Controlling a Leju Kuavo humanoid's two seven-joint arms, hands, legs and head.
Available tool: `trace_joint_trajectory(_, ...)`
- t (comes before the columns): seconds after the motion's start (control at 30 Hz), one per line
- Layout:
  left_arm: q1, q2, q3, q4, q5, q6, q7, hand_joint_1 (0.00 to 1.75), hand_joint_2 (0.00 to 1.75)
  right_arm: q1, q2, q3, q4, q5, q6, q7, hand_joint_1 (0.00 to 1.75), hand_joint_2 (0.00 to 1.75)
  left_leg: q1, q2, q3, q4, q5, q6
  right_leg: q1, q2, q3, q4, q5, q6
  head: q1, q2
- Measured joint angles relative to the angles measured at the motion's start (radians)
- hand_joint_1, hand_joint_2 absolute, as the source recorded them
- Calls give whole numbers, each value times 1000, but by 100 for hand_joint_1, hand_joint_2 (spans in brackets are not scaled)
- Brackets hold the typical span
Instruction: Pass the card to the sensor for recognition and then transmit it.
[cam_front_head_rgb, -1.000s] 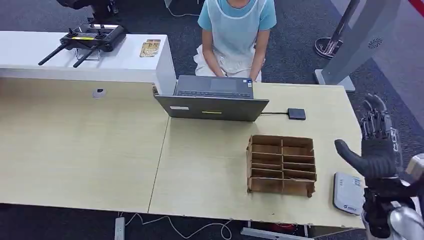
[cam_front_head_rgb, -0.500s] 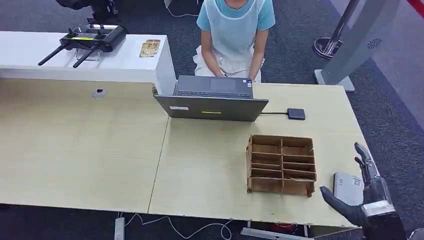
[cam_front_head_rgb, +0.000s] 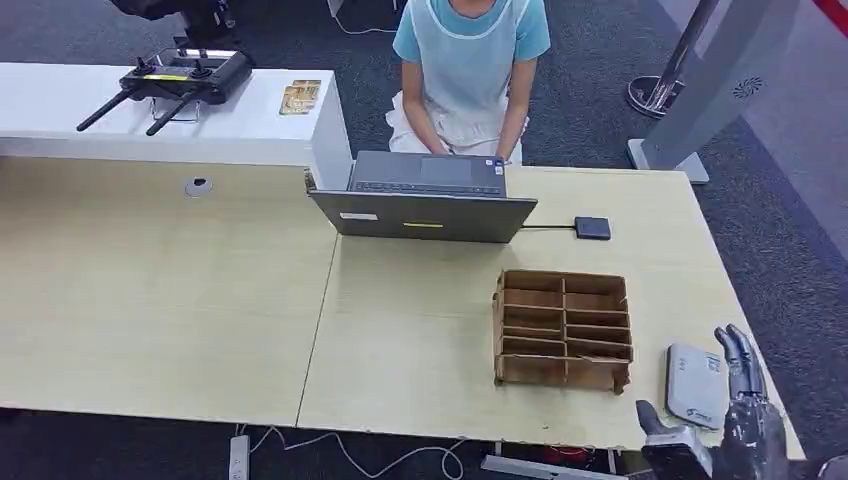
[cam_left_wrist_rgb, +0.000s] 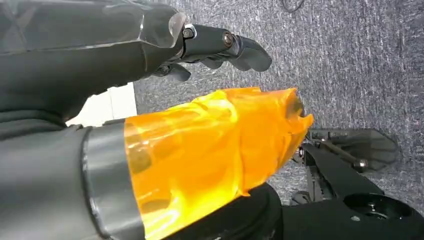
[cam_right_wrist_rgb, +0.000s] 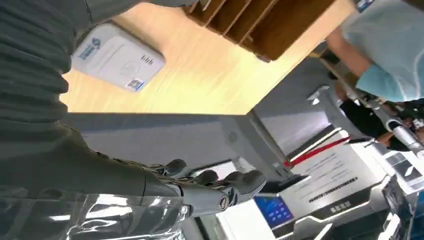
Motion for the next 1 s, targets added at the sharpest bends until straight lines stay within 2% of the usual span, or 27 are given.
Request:
trace_joint_trajectory(0.1,0,0,0,0,-12,-3,2,0,0,16,-38,59,-2,217,-58,147,0,175,0,0,0,0,0,0,0,0,0,0,0,0,0,0)
trace_joint_trajectory(0.17,-1,0,0,0,-13,-3,2,0,0,16,-70,106,2,295,-68,235,0,175,0,0,0,0,0,0,0,1,0,0,0,0,0,0)
trace_joint_trajectory(0.43,-2,1,0,0,-16,-9,16,0,0,-21,-207,303,26,364,-57,412,0,175,0,1,2,0,0,0,0,1,2,0,0,0,0,0)
trace_joint_trajectory(0.6,-2,3,0,0,-23,-10,16,0,0,-45,-287,371,29,375,-38,464,0,175,0,1,2,0,0,0,0,1,2,0,0,0,0,0)
trace_joint_trajectory(0.7,-2,4,0,0,-27,-11,16,0,0,-67,-320,392,32,385,-16,471,0,175,0,1,3,0,-1,0,0,1,2,0,0,0,0,0)
trace_joint_trajectory(1.0,-4,5,0,0,-33,-18,16,0,0,-149,-338,440,88,437,15,474,0,175,0,2,4,0,-1,0,0,2,3,0,0,0,0,0)
